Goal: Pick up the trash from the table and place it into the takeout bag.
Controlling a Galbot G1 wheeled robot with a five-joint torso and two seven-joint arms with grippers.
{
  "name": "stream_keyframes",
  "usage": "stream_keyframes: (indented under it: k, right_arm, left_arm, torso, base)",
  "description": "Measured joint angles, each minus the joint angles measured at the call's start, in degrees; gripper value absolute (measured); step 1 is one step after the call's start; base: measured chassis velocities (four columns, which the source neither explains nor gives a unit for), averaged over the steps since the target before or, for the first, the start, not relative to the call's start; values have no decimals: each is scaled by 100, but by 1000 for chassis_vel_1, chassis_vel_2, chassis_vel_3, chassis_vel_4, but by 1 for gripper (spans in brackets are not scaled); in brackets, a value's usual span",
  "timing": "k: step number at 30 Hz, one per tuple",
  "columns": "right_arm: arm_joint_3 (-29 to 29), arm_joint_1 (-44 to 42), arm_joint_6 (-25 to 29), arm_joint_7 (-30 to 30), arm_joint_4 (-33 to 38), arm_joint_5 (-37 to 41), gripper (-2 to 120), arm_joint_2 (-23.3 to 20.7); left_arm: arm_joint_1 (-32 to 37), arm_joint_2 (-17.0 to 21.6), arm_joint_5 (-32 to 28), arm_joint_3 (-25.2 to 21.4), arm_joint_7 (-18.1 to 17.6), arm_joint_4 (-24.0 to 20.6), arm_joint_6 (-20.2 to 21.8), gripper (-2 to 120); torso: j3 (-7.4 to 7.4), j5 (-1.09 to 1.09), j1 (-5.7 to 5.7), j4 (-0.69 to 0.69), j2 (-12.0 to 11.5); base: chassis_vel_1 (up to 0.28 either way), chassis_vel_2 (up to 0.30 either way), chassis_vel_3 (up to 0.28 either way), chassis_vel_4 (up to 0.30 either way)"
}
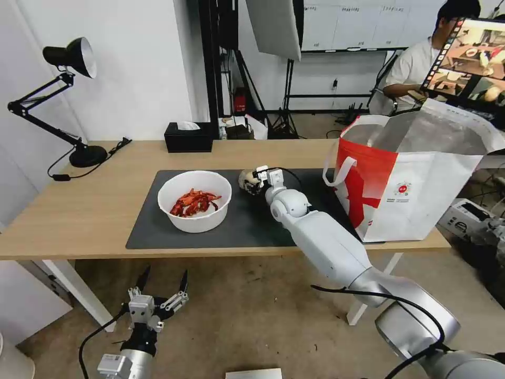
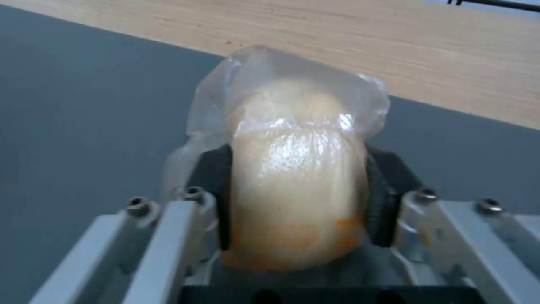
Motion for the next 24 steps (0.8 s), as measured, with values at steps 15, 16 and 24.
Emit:
stream_keyframes:
  k: [15,16,24]
  right_arm:
    - [12,-97,102,50,289,30,6,-231]
    - [10,-119,146,66,398,-17,6,-280]
    - [11,-483,786,393,1620,-800,6,-819]
  left_arm:
    - [14,26,-13,-55,-1,-42,-1,100]
    - [20,26,-13,-55,-1,-55,-1,100]
    - [75,17,-8,-76,-1,-105,-5,100]
  torso:
    - [0,0,0,0,0]
    - [0,0,0,0,-1]
    - [0,0,0,0,0]
  base:
    - [0,0,0,0]
    - [0,0,0,0]
    - [0,0,0,0]
